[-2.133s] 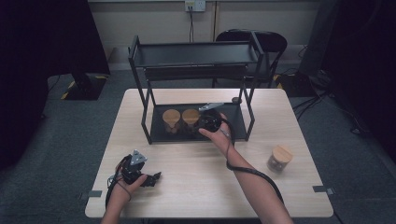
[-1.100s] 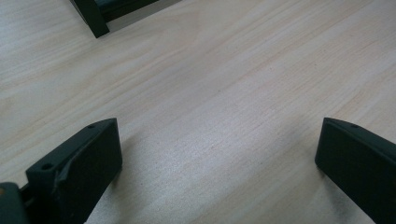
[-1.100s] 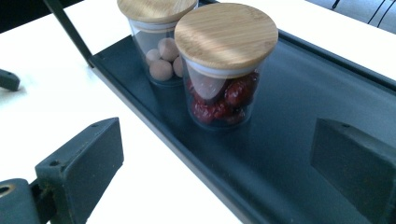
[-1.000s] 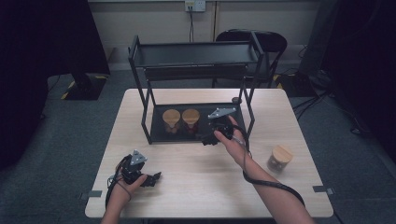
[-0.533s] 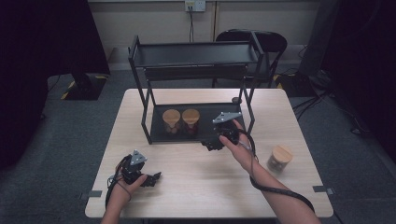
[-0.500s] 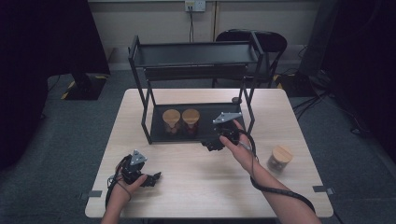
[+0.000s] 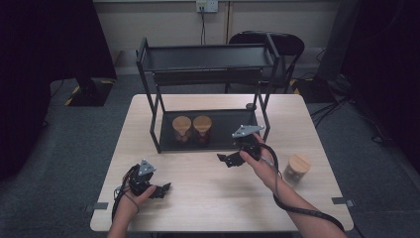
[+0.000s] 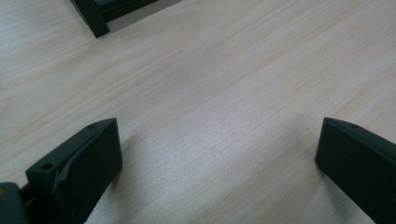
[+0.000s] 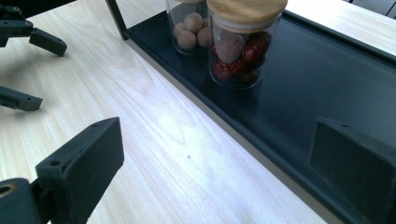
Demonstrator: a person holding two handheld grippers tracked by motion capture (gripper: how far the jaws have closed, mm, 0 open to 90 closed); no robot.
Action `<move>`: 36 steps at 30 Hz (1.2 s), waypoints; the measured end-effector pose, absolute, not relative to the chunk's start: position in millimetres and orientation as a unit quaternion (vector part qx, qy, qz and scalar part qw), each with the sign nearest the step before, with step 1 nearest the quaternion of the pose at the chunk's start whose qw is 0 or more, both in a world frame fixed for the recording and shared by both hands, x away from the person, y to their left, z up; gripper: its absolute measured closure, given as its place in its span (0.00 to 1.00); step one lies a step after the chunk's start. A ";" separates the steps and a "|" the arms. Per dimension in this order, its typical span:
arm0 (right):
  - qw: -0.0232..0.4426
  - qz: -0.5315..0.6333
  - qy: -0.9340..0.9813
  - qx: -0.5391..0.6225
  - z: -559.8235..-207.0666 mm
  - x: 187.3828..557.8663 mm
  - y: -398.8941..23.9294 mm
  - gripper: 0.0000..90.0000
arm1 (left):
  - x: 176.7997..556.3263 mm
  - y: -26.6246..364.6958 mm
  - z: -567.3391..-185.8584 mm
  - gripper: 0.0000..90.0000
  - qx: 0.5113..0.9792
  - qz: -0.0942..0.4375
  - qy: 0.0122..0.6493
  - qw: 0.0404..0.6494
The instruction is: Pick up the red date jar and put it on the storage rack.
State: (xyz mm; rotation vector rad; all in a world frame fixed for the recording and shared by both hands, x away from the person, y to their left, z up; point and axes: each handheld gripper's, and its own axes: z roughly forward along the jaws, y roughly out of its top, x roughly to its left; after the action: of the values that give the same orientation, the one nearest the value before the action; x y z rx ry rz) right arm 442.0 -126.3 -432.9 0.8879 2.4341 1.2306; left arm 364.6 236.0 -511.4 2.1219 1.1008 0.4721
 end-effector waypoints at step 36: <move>0.157 0.416 0.835 0.323 -425.9 414.0 -192.0 0.03 | 364.6 236.0 -511.5 0.00 0.817 0.182 0.424 0.345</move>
State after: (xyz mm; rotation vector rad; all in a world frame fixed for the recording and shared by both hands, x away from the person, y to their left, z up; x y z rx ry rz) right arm 414.0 -192.0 -425.9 0.9229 2.3909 1.1915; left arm 364.6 236.0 -511.5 2.1215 1.1007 0.4726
